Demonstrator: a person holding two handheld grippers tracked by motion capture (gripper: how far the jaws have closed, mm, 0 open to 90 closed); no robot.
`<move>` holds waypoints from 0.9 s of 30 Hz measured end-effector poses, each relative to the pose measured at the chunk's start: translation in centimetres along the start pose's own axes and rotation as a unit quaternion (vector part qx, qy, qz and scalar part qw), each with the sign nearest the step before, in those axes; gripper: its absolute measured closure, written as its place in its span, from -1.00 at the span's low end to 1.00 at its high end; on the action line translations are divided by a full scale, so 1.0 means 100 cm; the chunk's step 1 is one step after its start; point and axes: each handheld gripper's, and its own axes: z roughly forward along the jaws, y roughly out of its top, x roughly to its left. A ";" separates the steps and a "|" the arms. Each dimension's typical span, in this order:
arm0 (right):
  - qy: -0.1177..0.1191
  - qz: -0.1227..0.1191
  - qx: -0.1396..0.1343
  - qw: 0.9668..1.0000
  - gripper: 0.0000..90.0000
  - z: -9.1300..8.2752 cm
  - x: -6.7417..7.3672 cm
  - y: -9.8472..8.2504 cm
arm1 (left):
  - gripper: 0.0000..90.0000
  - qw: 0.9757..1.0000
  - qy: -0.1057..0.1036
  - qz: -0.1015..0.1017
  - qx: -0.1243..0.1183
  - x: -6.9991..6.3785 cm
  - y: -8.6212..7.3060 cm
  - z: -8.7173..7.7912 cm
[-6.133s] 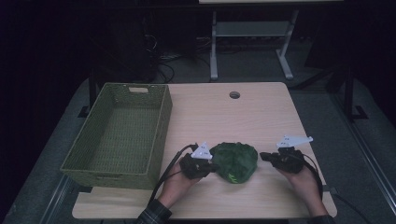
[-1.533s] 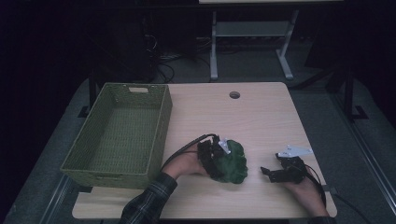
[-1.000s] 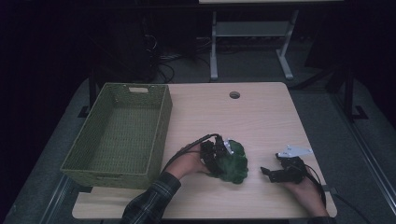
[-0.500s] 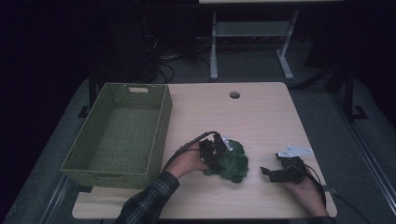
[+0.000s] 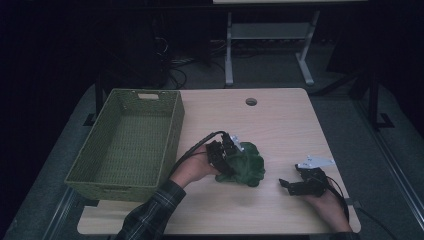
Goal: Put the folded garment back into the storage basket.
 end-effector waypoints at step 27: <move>0.000 0.001 -0.001 1.000 -0.68 0.000 0.000 0.000 | 0.44 0.995 0.052 -0.062 -0.052 0.020 -0.040 -0.105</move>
